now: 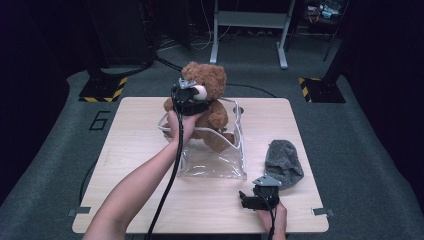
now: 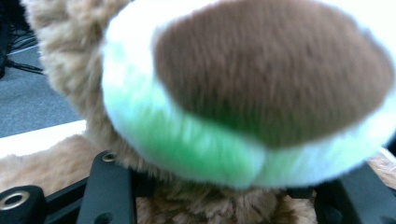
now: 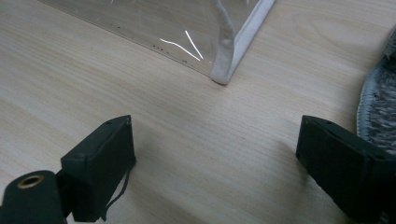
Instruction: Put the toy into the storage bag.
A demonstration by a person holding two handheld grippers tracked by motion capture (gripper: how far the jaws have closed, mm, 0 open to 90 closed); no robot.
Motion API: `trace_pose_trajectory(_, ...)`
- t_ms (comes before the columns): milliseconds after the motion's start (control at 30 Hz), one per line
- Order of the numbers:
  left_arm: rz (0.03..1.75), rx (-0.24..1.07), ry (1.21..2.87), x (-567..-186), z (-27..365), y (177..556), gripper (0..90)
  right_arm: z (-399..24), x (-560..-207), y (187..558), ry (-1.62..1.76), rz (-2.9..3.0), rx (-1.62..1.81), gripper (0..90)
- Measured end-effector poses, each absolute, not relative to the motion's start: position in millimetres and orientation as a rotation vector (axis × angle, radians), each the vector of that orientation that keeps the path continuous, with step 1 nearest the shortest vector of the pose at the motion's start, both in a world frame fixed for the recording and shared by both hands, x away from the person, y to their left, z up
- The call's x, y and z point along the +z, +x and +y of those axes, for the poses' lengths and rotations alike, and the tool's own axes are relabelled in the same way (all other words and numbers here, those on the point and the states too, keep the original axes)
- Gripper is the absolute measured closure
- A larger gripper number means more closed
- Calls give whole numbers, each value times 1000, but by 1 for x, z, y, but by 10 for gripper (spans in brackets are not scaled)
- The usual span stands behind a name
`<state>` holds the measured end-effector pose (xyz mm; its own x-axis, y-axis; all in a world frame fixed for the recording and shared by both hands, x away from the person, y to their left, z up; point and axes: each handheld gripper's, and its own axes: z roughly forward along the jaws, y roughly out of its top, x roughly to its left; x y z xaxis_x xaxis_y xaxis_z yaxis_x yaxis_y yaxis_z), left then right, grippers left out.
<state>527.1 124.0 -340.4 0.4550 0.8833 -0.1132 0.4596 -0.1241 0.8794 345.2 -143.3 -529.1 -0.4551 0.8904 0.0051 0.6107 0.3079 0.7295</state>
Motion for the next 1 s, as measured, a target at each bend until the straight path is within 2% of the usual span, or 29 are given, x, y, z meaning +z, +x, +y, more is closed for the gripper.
trace_pose_trajectory(267, 1166, 455, 1928, -355, 117, 521, 349, -143, -529, 345, 1346, 2167, 949, 108)
trace_pose_trajectory(467, 1146, 444, 1973, -364, 121, 511, 288, -143, -529, 345, 1345, 2168, 949, 108)
trace_pose_trajectory(600, 1130, 430, 1966, -363, 129, 505, 200, -143, -529, 346, 1345, 2168, 949, 107)
trace_pose_trajectory(700, 1124, 432, 1938, -358, 135, 499, 169, -143, -529, 345, 1339, 2173, 950, 108)
trace_pose_trajectory(1000, 1089, 440, 1982, -349, 158, 483, 130, -143, -530, 346, 1336, 2173, 949, 108)
